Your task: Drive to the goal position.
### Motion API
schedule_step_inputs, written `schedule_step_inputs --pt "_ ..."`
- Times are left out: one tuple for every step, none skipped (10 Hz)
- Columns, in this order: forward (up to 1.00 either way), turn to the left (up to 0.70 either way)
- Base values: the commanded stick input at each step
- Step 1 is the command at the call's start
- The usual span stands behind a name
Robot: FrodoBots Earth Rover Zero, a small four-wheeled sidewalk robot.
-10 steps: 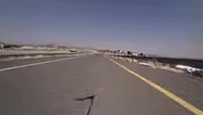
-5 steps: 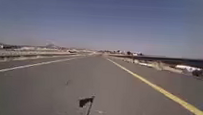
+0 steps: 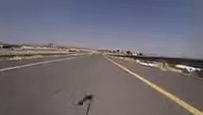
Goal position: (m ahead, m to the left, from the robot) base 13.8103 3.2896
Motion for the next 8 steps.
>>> schedule_step_inputs --pt "1.00 -0.01" --pt "1.00 -0.01" --pt "1.00 -0.01" --pt "1.00 -0.01" --pt "1.00 -0.01" --pt "1.00 -0.01" --pt "1.00 -0.01" --pt "1.00 -0.01"
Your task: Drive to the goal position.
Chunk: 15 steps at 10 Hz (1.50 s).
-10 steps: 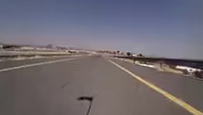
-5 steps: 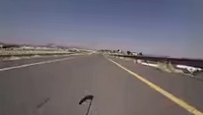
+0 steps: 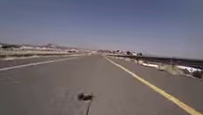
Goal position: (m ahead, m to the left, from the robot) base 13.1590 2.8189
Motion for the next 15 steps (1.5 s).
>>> schedule_step_inputs --pt "1.00 -0.01" --pt "1.00 -0.01" --pt "1.00 -0.01" --pt "1.00 -0.01" --pt "1.00 -0.01" --pt "1.00 -0.01" --pt "1.00 -0.01" --pt "1.00 -0.01" --pt "1.00 -0.01" --pt "1.00 -0.01" --pt "1.00 -0.01" --pt "1.00 -0.01" --pt "1.00 -0.01" --pt "1.00 -0.01" --pt "1.00 -0.01"
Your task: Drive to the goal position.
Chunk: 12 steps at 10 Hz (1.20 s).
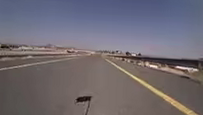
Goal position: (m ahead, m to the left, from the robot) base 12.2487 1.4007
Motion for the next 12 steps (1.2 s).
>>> schedule_step_inputs --pt "1.00 -0.01" --pt "1.00 -0.01" --pt "1.00 -0.01" --pt "1.00 -0.01" --pt "1.00 -0.01" --pt "1.00 -0.01" --pt "1.00 -0.01" --pt "1.00 -0.01" --pt "1.00 -0.01" --pt "1.00 -0.01" --pt "1.00 -0.01" --pt "1.00 -0.01"
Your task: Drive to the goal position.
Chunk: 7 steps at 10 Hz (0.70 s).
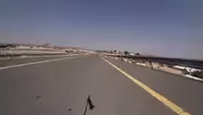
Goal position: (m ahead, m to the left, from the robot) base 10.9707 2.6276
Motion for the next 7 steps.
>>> schedule_step_inputs --pt "1.00 -0.01" --pt "1.00 -0.01" --pt "1.00 -0.01" --pt "1.00 -0.01" --pt "1.00 -0.01" --pt "1.00 -0.01" --pt "1.00 -0.01"
